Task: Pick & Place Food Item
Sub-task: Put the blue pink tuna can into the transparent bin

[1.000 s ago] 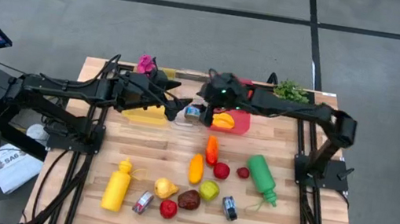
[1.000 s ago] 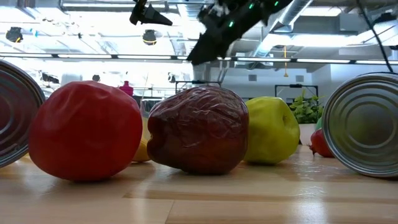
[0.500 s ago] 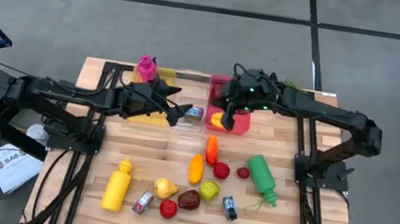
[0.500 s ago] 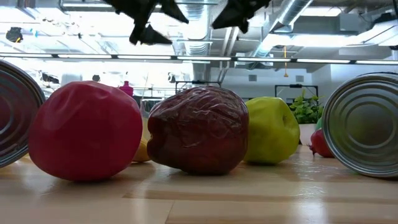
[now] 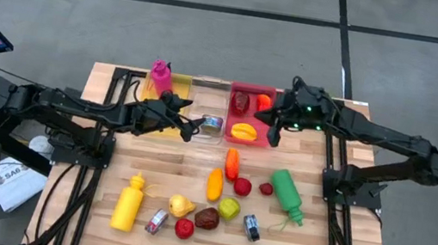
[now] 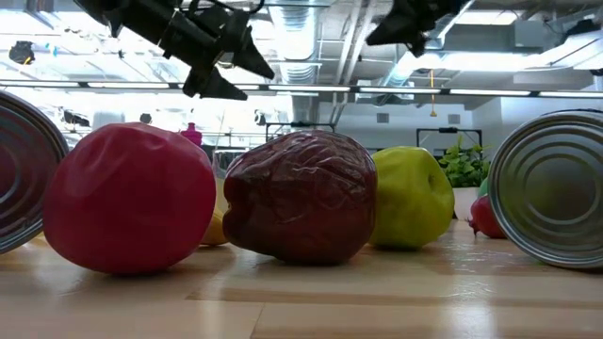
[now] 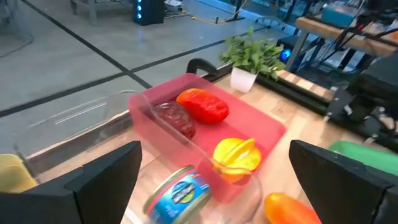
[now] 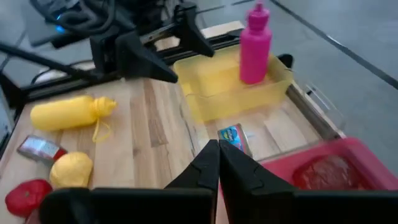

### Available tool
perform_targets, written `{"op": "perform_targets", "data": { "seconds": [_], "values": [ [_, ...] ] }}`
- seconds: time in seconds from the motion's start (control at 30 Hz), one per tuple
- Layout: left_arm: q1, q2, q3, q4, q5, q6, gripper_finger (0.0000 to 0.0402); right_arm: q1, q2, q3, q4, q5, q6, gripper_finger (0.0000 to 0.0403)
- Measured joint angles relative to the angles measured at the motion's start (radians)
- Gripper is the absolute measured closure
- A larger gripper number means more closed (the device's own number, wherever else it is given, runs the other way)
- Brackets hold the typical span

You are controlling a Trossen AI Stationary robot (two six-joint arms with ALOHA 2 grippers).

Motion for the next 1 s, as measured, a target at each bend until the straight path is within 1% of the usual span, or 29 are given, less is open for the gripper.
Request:
{"op": "perform_targets", "data": {
  "seconds": [0.27, 0.43, 0.5, 0.53, 0.63, 0.7, 0.77, 0.83, 0.93, 1.0],
  "values": [
    [0.033, 0.000, -0.004, 0.009, -0.001, 0.000, 0.0005, 0.027, -0.181, -0.168, 0.055, 0.074, 0.123, 0.0400],
    [0.047, 0.000, -0.004, 0.011, 0.000, 0.033, 0.0005, 0.068, -0.300, -0.252, 0.076, 0.175, 0.188, 0.0401],
    [0.070, 0.009, -0.004, 0.018, 0.048, 0.081, 0.0005, 0.081, -0.342, -0.277, 0.085, 0.229, 0.209, 0.0401],
    [0.085, 0.021, -0.004, 0.025, 0.101, 0.112, 0.0005, 0.087, -0.361, -0.288, 0.092, 0.254, 0.215, 0.0401],
    [0.141, 0.073, -0.005, 0.053, 0.304, 0.197, 0.0005, 0.095, -0.411, -0.312, 0.095, 0.293, 0.232, 0.0402],
    [0.174, 0.112, -0.005, 0.075, 0.393, 0.208, 0.0005, 0.094, -0.436, -0.321, 0.094, 0.302, 0.232, 0.0401],
    [0.203, 0.155, -0.003, 0.101, 0.430, 0.209, 0.0005, 0.092, -0.453, -0.322, 0.089, 0.307, 0.227, 0.0402],
    [0.226, 0.189, 0.002, 0.090, 0.436, 0.209, 0.0005, 0.084, -0.472, -0.323, 0.080, 0.318, 0.215, 0.0402],
    [0.239, 0.231, 0.016, 0.094, 0.444, 0.216, 0.0005, 0.066, -0.498, -0.323, 0.081, 0.318, 0.189, 0.0402],
    [0.239, 0.256, 0.036, 0.097, 0.483, 0.257, 0.0005, 0.054, -0.510, -0.323, 0.077, 0.319, 0.173, 0.0402]
  ]
}}
